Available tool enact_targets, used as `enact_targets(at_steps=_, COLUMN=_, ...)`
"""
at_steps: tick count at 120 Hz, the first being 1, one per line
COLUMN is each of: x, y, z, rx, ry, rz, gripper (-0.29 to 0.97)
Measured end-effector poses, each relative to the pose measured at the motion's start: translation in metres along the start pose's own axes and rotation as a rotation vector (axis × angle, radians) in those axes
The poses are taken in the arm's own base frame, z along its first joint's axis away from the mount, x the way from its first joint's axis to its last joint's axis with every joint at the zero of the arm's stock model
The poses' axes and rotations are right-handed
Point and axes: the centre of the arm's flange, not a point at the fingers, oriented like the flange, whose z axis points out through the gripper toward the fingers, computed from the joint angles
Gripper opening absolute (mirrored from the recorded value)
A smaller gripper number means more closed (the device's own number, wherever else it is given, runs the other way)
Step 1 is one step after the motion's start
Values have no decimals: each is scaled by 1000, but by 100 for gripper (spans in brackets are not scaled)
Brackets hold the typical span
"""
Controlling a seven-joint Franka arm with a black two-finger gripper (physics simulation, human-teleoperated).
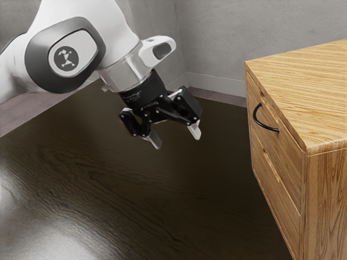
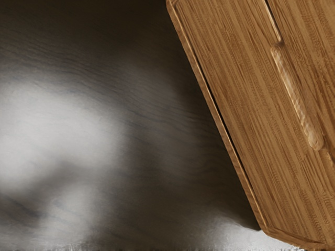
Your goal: Pull the drawer handle with one arm to open the drawer
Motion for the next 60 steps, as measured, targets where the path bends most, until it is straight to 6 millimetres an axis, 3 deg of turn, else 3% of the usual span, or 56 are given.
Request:
enact_targets(at_steps=9, x=-9, y=16, z=0, rx=-48, ry=30, rz=-9, gripper=68)
enact_targets(at_steps=22, x=-23, y=23, z=0, rx=-105, ry=68, rz=-42, gripper=68)
enact_targets(at_steps=60, x=-15, y=41, z=12, rx=-222, ry=104, rz=-144, gripper=68)
